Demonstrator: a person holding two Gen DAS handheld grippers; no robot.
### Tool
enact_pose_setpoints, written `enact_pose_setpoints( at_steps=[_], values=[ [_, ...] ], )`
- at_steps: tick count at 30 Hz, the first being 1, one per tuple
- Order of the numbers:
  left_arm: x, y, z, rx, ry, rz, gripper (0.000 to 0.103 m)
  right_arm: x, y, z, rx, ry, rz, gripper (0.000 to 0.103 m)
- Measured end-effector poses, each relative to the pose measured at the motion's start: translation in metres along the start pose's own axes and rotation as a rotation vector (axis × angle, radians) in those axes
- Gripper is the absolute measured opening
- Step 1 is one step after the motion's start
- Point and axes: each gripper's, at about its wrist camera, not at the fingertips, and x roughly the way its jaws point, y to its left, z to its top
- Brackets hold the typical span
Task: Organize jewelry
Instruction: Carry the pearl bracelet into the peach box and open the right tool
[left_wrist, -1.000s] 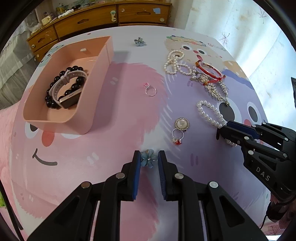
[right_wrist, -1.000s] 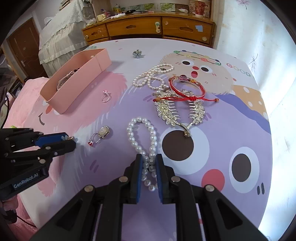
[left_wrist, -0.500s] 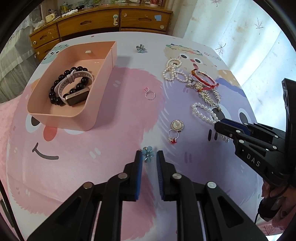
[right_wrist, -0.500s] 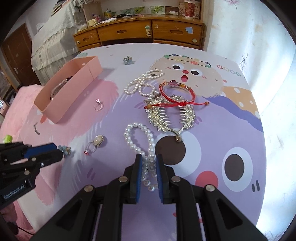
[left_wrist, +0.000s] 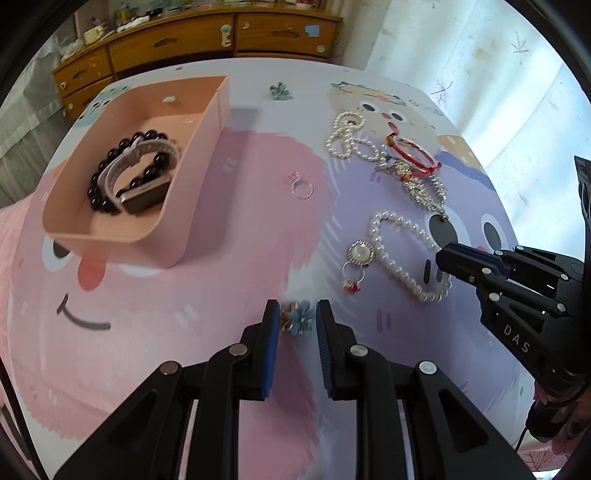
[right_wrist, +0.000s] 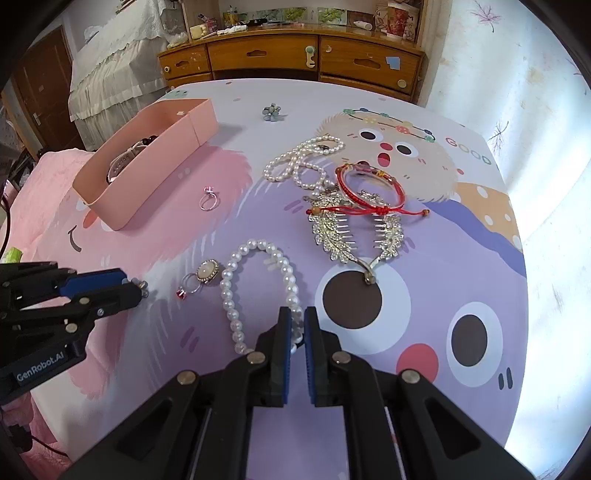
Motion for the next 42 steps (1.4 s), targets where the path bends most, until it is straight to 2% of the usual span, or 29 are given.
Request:
enact_pose_setpoints(
  at_steps=[6,7,11,22,31,38,42],
  values=[
    [0.002,-0.001,0.002,0.023,-0.004,-0.006,0.012,0.006,0.001,0.001,-0.003,0.029,-0.013,0.007],
    [-0.002,0.000,0.002,0.018,-0.018,-0.006,0.008,0.006,0.001,0.001,-0.004,0.030,-0.016,0.007],
    [-0.016,0.008,0.005,0.002,-0.051,-0.020,0.007,-0.001,0.004,0.005,-0.011,0.020,-0.021,0.006],
    [-0.063,0.043,0.027,0.009,-0.128,-0.042,0.007,-0.050,0.029,0.046,-0.032,-0.098,0.008,0.006],
    [-0.096,0.076,0.046,0.050,-0.191,-0.047,0.007,-0.089,0.068,0.090,-0.028,-0.232,0.051,0.006],
    [-0.108,0.106,0.060,0.077,-0.244,-0.075,0.007,-0.099,0.104,0.118,0.003,-0.321,0.094,0.007],
    [-0.107,0.128,0.069,0.073,-0.248,-0.087,0.007,-0.095,0.126,0.128,0.021,-0.351,0.110,0.007]
  ],
)
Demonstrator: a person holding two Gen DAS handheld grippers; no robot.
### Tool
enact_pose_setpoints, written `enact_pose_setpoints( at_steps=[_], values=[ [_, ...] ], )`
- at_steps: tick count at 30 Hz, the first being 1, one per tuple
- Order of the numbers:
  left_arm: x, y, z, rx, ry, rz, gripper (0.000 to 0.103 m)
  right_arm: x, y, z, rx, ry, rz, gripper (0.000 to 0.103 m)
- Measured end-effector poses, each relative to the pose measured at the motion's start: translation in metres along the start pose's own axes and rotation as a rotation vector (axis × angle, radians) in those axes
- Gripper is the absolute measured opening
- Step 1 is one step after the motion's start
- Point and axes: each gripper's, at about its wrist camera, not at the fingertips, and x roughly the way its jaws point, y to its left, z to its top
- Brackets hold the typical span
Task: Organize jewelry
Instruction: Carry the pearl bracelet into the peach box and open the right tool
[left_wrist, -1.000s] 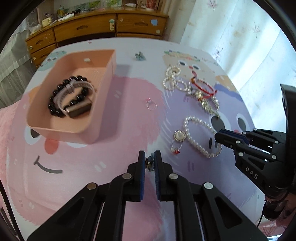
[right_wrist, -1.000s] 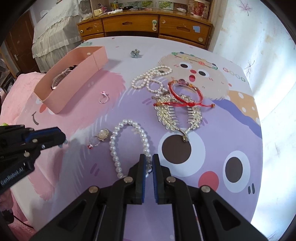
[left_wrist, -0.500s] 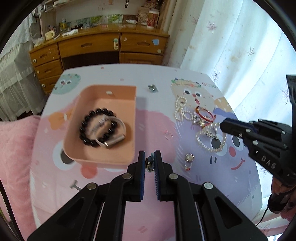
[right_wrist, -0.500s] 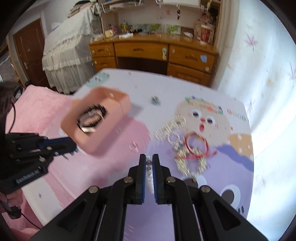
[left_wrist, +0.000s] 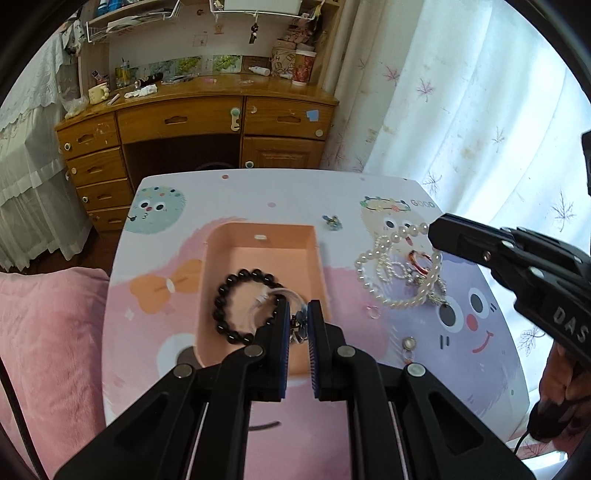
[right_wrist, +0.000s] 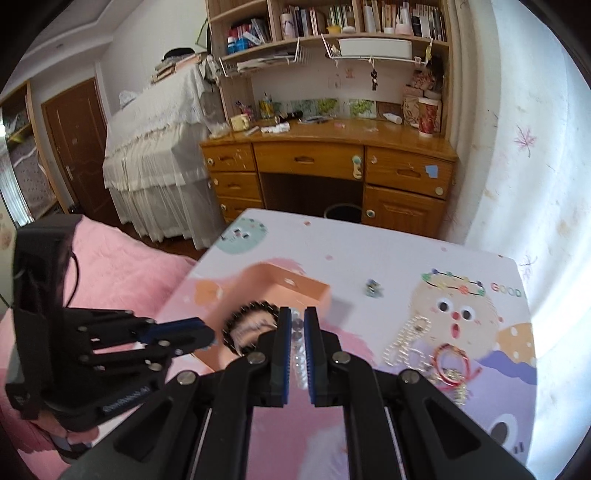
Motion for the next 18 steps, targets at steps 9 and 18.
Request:
enact_pose_setpoints(
  at_steps=[9,18],
  values=[
    [0.015,0.034,0.005,0.000,0.049,-0.072,0.007,0.022,0.035,-0.001,0.048,-0.029,-0.007,0.007],
    [0.021,0.040,0.003,0.019,0.135,-0.081,0.051,0.019,0.052,-0.024,0.052,0.008,-0.053,0.041]
  ],
)
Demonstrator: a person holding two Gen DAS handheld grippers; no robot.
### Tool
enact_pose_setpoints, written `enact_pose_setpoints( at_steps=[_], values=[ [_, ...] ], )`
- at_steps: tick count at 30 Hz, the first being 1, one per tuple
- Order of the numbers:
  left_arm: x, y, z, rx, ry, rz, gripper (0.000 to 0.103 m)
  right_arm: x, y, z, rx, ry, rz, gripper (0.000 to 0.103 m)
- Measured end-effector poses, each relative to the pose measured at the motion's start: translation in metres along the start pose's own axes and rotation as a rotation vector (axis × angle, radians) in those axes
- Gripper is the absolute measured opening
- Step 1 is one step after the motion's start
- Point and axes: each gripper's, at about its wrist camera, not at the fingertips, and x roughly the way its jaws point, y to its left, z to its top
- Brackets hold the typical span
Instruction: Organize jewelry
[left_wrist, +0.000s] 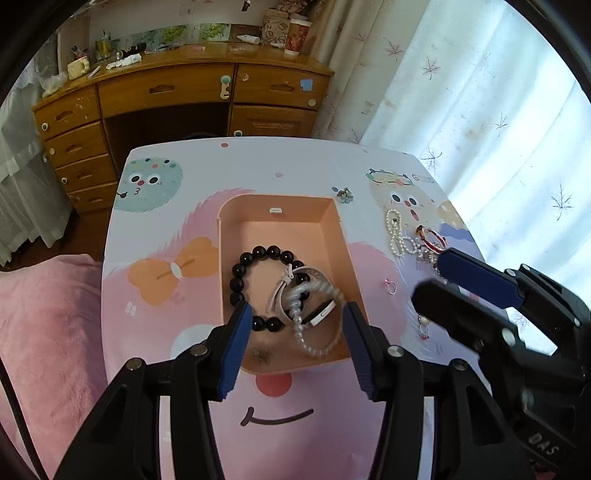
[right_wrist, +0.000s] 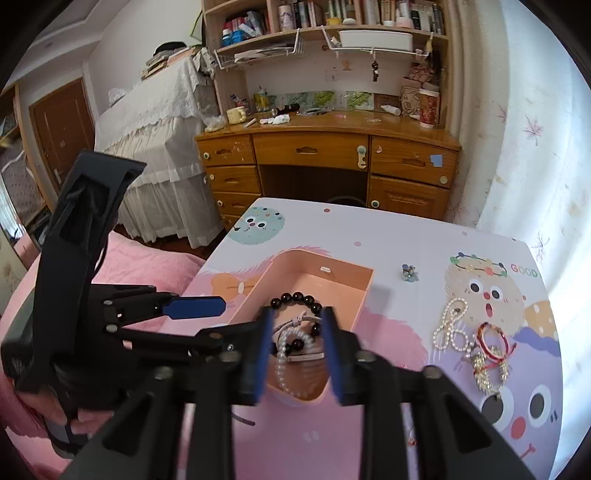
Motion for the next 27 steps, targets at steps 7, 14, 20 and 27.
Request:
enact_pose_setpoints(
  at_steps=[7,14,20,27],
  values=[
    [-0.003,-0.009,-0.010,0.027,0.001,0.065,0.076,-0.004,-0.011,-0.022,0.016,0.040,-0.052,0.052],
    [-0.003,-0.034,-0.025,0.003,0.009,0.077,0.080,-0.021,-0.033,-0.047,-0.025,0.124,-0.106,0.054],
    [-0.009,-0.070,-0.036,0.050,0.009,0.045,0.080,-0.038,-0.052,-0.064,-0.156,0.180,-0.155,0.061],
    [0.005,-0.120,-0.050,0.158,0.007,0.081,0.080,-0.040,-0.084,-0.084,-0.339,0.227,-0.208,0.061]
  ],
)
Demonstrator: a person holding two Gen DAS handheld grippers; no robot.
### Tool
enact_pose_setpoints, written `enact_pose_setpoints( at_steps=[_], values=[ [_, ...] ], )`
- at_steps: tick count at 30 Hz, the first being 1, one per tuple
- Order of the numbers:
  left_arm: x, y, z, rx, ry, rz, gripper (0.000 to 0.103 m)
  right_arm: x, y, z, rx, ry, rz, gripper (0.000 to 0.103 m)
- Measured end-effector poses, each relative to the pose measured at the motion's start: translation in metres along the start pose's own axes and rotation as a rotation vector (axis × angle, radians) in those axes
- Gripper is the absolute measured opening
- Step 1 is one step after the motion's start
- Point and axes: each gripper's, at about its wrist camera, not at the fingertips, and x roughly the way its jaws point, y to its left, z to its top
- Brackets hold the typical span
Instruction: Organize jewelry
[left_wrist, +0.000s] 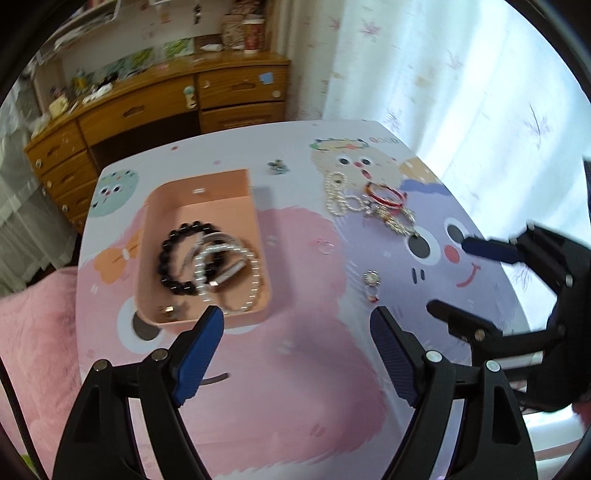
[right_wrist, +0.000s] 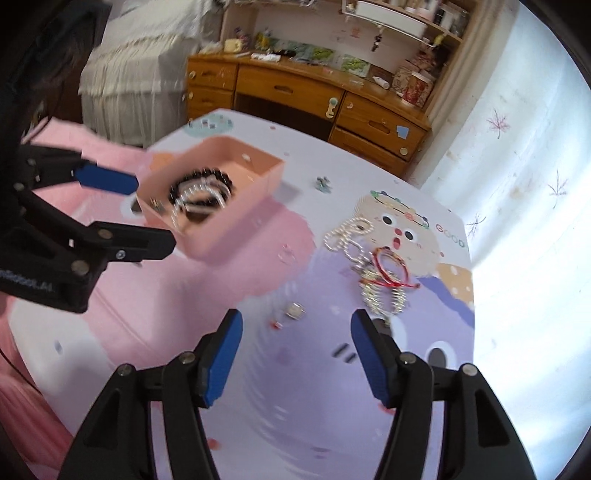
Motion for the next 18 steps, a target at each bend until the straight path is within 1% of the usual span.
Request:
enact_pose_setpoints(
  at_steps=[2,6,8,10,12,14,15,18],
  values=[
    [0.007,-0.018,-0.002,0.044,-0.008,-0.005,0.080,0.002,-0.004,-0.006,-0.061,-0.007,0.000,0.061],
    [0.025,-0.049,-0.004,0.126,0.004,-0.024,0.080,0.012,-0.011,-0.022,-0.241,-0.012,0.024,0.061],
    [0.034,-0.059,-0.005,0.145,0.005,-0.034,0.080,0.021,-0.016,-0.030,-0.321,0.005,0.042,0.061],
    [0.046,-0.067,-0.005,0.157,0.011,-0.043,0.080,0.027,-0.021,-0.037,-0.385,0.002,0.071,0.061],
    [0.057,-0.071,-0.005,0.165,0.020,-0.047,0.079,0.032,-0.026,-0.042,-0.419,-0.011,0.113,0.061],
    [0.070,-0.077,-0.005,0.184,0.031,-0.048,0.073,0.037,-0.031,-0.047,-0.438,-0.032,0.155,0.061],
    [0.075,-0.079,-0.005,0.192,0.032,-0.044,0.070,0.041,-0.035,-0.049,-0.444,-0.047,0.182,0.061],
    [0.091,-0.086,-0.008,0.219,0.027,-0.009,0.069,0.050,-0.043,-0.052,-0.434,-0.084,0.251,0.061]
  ],
)
